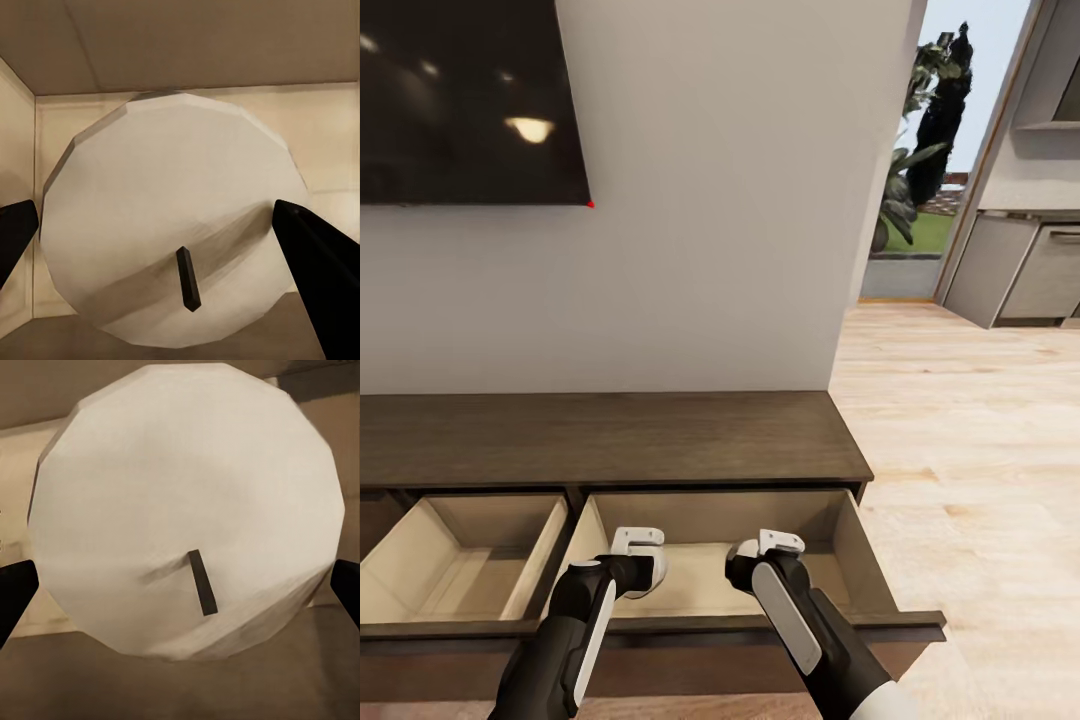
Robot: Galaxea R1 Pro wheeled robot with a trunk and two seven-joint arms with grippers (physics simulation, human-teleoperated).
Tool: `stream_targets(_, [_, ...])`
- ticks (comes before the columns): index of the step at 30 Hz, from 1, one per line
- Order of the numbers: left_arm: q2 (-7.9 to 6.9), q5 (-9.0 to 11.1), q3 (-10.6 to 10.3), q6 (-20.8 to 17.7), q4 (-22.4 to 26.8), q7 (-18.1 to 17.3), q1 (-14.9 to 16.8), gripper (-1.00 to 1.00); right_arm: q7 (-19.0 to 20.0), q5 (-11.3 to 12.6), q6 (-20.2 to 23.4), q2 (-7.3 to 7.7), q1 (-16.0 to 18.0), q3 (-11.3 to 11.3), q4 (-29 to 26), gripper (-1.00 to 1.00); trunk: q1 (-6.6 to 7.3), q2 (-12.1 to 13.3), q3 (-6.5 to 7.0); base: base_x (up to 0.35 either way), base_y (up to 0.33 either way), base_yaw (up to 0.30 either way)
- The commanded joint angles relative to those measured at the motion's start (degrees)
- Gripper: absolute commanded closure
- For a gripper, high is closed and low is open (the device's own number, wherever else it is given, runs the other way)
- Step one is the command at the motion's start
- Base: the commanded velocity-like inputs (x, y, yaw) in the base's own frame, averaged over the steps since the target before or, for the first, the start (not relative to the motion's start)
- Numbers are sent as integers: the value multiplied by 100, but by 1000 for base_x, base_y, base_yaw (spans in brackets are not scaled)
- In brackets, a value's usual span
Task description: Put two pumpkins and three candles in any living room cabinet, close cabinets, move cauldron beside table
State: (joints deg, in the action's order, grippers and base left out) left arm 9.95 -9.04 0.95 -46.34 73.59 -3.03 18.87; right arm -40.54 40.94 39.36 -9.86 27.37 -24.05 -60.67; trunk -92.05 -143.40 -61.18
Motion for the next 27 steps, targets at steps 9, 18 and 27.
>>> stream_targets(9, [5, -46, 10, -17, 22, -39, 3, 100, -50, 54, -8, 2, 5, -170, -2, 100, 1, -2, -5, 65, 0, 0])
stream_targets(18, [5, -46, 10, -23, 33, -39, 3, 100, -50, 54, -8, 2, 5, -170, 2, 100, -19, -13, -183, 1, 0, 0])
stream_targets(27, [5, -46, -21, -22, 32, -38, 3, 100, -50, 54, -12, 2, 5, -170, 2, 100, -32, -20, -294, 0, 0, 0])
